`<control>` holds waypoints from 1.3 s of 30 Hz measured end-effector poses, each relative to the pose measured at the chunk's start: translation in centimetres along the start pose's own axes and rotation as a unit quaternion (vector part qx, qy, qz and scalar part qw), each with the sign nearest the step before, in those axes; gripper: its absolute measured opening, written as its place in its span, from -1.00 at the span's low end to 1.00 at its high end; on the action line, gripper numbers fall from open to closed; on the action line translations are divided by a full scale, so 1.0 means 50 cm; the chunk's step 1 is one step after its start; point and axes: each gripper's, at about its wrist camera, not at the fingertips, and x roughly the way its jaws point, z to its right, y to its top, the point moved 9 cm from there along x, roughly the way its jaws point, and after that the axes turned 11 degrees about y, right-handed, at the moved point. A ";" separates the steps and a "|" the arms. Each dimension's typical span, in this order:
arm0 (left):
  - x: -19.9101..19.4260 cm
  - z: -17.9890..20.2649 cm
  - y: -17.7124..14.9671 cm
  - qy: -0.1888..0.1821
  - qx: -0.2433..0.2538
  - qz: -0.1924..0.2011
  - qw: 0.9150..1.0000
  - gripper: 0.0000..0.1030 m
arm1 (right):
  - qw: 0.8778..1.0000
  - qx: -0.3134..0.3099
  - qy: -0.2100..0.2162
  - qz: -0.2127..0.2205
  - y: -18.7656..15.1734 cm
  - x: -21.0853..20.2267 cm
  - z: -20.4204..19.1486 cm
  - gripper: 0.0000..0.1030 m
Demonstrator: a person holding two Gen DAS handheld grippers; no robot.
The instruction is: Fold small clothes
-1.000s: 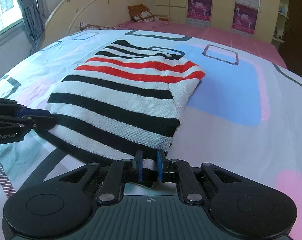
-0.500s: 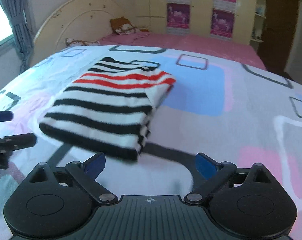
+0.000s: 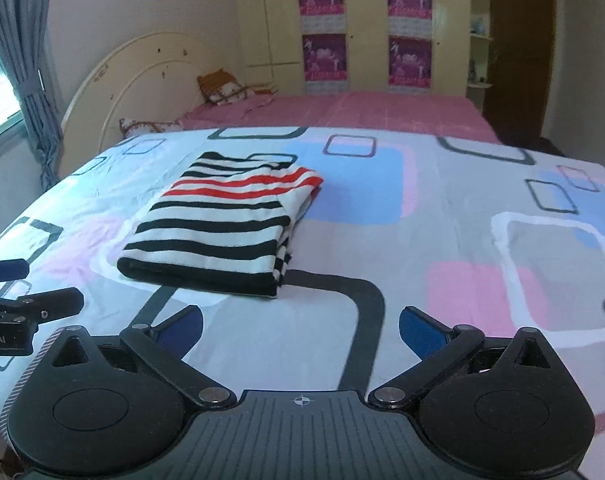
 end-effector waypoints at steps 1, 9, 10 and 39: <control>-0.012 0.001 -0.003 -0.002 -0.001 0.003 1.000 1.00 | 1.000 -0.001 -0.001 0.000 -0.005 -0.011 -0.004 1.00; -0.103 0.001 -0.028 -0.005 -0.004 0.020 1.000 1.00 | 1.000 -0.004 -0.011 0.021 -0.048 -0.103 -0.045 1.00; -0.114 0.000 -0.031 -0.005 -0.004 0.021 1.000 1.00 | 1.000 -0.003 -0.011 0.023 -0.054 -0.116 -0.053 1.00; -0.249 0.005 -0.058 -0.022 -0.022 0.067 0.997 1.00 | 0.997 0.004 -0.020 0.077 -0.102 -0.293 -0.111 1.00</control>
